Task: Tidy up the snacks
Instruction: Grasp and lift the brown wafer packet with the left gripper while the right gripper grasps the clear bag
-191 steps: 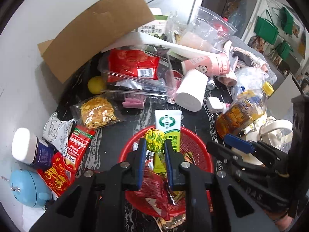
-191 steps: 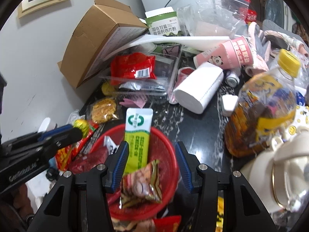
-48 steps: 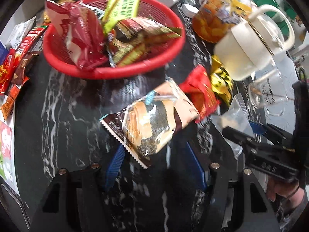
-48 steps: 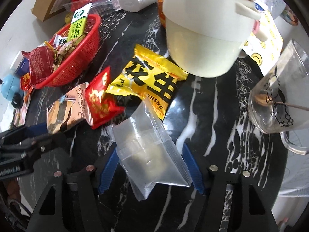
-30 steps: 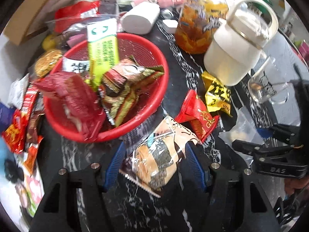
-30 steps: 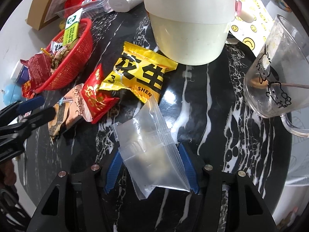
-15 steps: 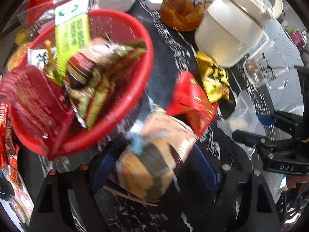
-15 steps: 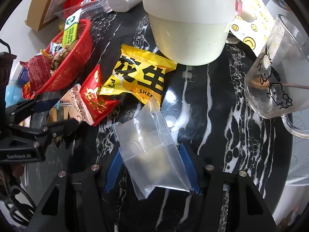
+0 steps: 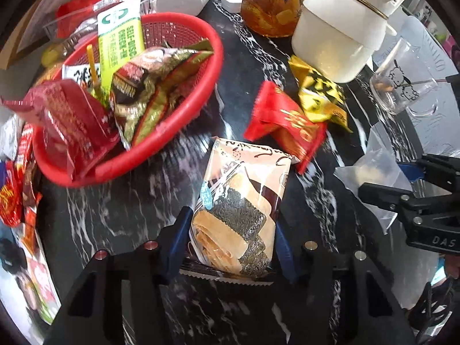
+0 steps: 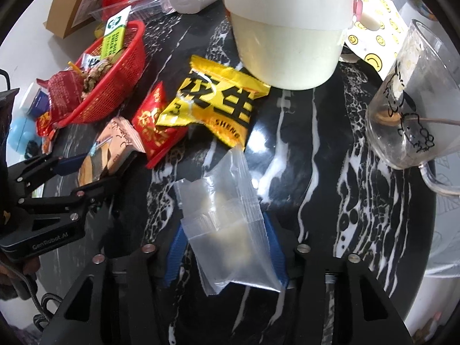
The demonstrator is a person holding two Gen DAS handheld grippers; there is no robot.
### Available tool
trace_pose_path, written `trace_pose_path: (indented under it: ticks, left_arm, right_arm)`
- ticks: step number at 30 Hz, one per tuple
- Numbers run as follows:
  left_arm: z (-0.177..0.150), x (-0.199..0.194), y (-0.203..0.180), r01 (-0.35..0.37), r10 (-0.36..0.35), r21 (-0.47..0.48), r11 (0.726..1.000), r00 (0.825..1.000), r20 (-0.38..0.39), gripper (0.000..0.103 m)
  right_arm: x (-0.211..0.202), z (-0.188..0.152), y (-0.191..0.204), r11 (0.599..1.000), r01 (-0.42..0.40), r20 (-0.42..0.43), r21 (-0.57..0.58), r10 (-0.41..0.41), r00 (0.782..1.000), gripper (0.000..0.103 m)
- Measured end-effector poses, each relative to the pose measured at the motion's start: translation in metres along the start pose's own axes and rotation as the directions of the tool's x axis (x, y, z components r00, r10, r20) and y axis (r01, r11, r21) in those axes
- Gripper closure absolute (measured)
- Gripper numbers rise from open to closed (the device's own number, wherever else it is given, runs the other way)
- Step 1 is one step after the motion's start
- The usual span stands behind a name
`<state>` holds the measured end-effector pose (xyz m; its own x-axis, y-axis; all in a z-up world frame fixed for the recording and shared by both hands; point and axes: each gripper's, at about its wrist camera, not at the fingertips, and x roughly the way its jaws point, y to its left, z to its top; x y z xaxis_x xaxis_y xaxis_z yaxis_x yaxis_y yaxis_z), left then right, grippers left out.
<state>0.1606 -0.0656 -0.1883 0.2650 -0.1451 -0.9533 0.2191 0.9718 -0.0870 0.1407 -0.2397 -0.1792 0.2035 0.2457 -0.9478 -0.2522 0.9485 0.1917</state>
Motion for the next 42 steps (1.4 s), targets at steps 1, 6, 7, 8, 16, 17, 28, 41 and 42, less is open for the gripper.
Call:
trace_pose_path:
  ticks: [1, 6, 7, 8, 16, 17, 28, 41, 42]
  left_arm:
    - [-0.003, -0.001, -0.001, 0.005, -0.005, -0.005, 1.000, 1.000, -0.009, 0.050]
    - [-0.026, -0.007, -0.005, 0.035, -0.036, -0.025, 0.999, 0.999, -0.034, 0.050]
    - [-0.032, -0.009, -0.006, 0.038, -0.039, -0.026, 0.999, 0.998, -0.039, 0.050]
    - [-0.036, -0.009, -0.007, 0.040, -0.042, -0.027, 0.999, 0.998, -0.043, 0.050]
    - [-0.078, -0.021, -0.018, 0.051, -0.052, -0.020, 0.999, 0.996, -0.073, 0.050]
    - [-0.084, -0.023, -0.017, 0.041, -0.042, -0.018, 0.999, 0.996, -0.074, 0.050]
    - [-0.112, -0.027, -0.025, -0.063, 0.065, 0.026, 0.998, 0.995, -0.077, 0.048]
    - [-0.107, -0.035, -0.021, -0.063, 0.059, -0.028, 0.998, 0.992, -0.110, 0.051]
    - [-0.107, -0.037, -0.018, -0.054, 0.049, -0.034, 0.998, 0.993, -0.110, 0.051]
  right_arm:
    - [0.000, -0.003, 0.002, 1.000, -0.004, -0.001, -0.001, 0.004, 1.000, 0.054]
    - [-0.003, -0.020, 0.013, 1.000, -0.012, -0.013, -0.003, 0.012, 1.000, 0.054]
    - [-0.003, -0.025, 0.015, 1.000, -0.013, -0.015, -0.002, 0.013, 1.000, 0.054]
    - [-0.004, -0.031, 0.018, 1.000, -0.014, -0.018, 0.000, 0.014, 1.000, 0.054]
    - [-0.008, -0.066, 0.039, 1.000, -0.021, -0.052, 0.000, 0.021, 0.998, 0.050]
    - [-0.008, -0.073, 0.043, 1.000, -0.020, -0.056, -0.006, 0.020, 0.998, 0.048]
    - [0.002, -0.091, 0.086, 0.991, 0.084, -0.058, -0.106, -0.091, 0.994, 0.031]
    - [0.000, -0.094, 0.094, 0.989, 0.067, -0.036, -0.134, -0.073, 0.997, 0.064]
    - [-0.001, -0.094, 0.092, 0.991, 0.055, -0.040, -0.122, -0.060, 0.997, 0.064]
